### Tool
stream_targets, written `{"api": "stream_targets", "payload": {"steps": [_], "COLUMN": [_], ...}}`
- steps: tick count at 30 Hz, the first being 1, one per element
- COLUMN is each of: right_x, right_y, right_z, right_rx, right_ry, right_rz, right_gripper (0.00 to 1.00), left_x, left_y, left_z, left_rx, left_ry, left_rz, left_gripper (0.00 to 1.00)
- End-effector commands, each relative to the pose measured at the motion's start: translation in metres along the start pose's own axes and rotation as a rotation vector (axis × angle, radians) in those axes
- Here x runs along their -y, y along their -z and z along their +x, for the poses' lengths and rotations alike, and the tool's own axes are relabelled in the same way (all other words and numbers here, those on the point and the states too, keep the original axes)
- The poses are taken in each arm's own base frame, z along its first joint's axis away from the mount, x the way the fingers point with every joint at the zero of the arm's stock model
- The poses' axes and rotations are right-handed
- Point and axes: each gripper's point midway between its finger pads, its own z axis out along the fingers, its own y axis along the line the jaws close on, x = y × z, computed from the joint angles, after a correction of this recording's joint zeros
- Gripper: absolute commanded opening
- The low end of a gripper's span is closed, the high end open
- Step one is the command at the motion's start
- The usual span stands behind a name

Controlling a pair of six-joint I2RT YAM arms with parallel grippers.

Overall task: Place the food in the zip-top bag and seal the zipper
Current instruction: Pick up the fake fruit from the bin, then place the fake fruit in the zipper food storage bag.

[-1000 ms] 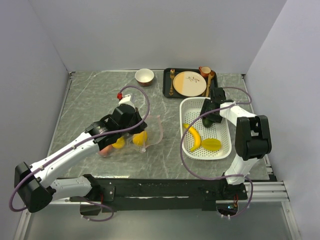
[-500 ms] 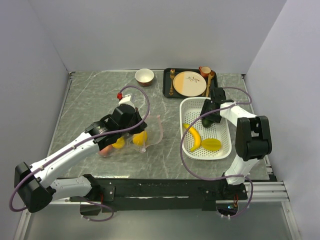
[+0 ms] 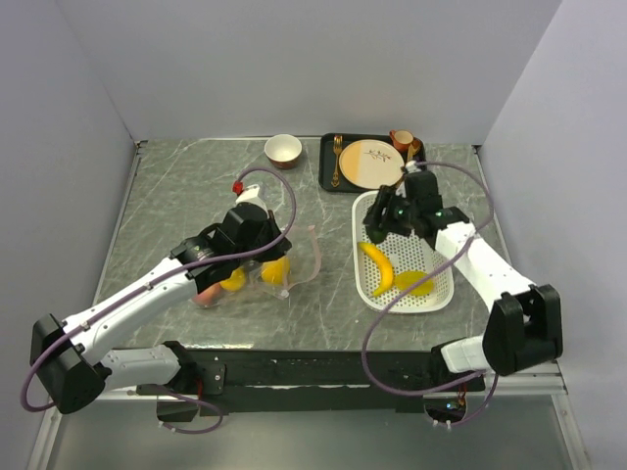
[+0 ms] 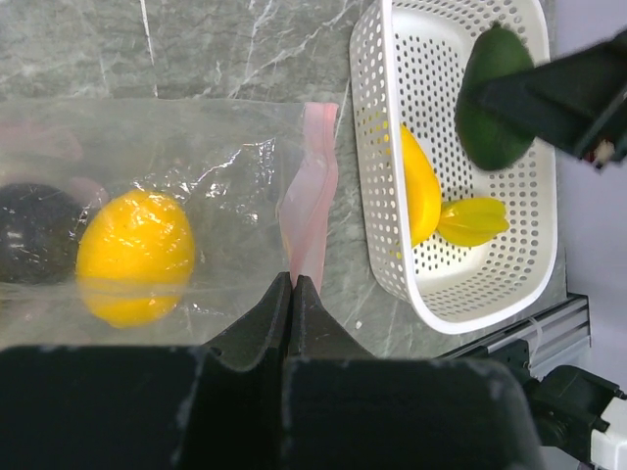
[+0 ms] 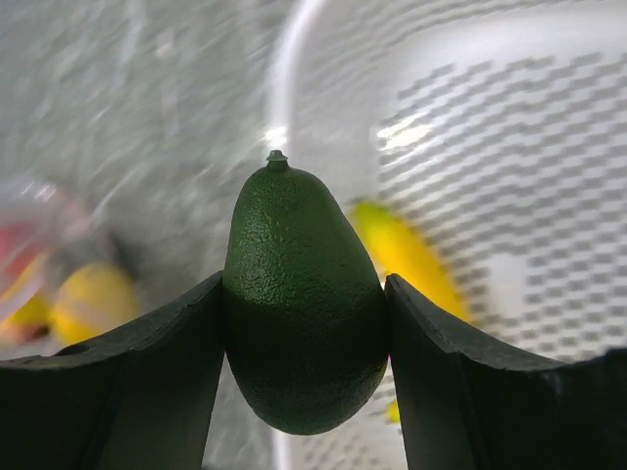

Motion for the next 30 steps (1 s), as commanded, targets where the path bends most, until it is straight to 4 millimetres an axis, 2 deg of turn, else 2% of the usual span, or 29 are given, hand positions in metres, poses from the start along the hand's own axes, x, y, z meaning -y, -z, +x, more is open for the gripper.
{"api": "stream_targets", "payload": {"steps": [1,4,11,13,24,30], "right_x": [-0.068,-0.101,-0.144,-0.152,-0.17,-0.19], "right_y": [0.019,0.022,0.024,0.025,0.008,0.006], "right_z": [0.023,0.042,0.062,0.061,0.086,0.093], "right_rx": [-0.023,-0.057,-0.099,-0.098,-0.187,-0.198], "right_ry": [0.004,0.004,0.062,0.075,0.122,0.143], "right_rz": [-0.239,-0.362,-0.439,-0.449,-0.462,-0.475], "right_gripper": [0.53,0.54,0.54,0.55,0.56,0.56], "left_x": [0.017,0.017,0.017,0.017,0.014,0.014], "left_y": [-0.001,-0.003,-0.002,-0.001,0.003,0.003], "left_z": [-0.009,-0.009,-0.008,-0.008,-0.01,-0.012], "left_rx": [0.021,0.02,0.019,0.02,0.032,0.033], "left_ry": [0.006,-0.002,0.011,0.007,0.012,0.006], "left_rz": [0.056,0.051,0.059,0.059,0.046,0.042], "left_gripper": [0.01,0.01,0.01,0.01,0.01,0.01]}}
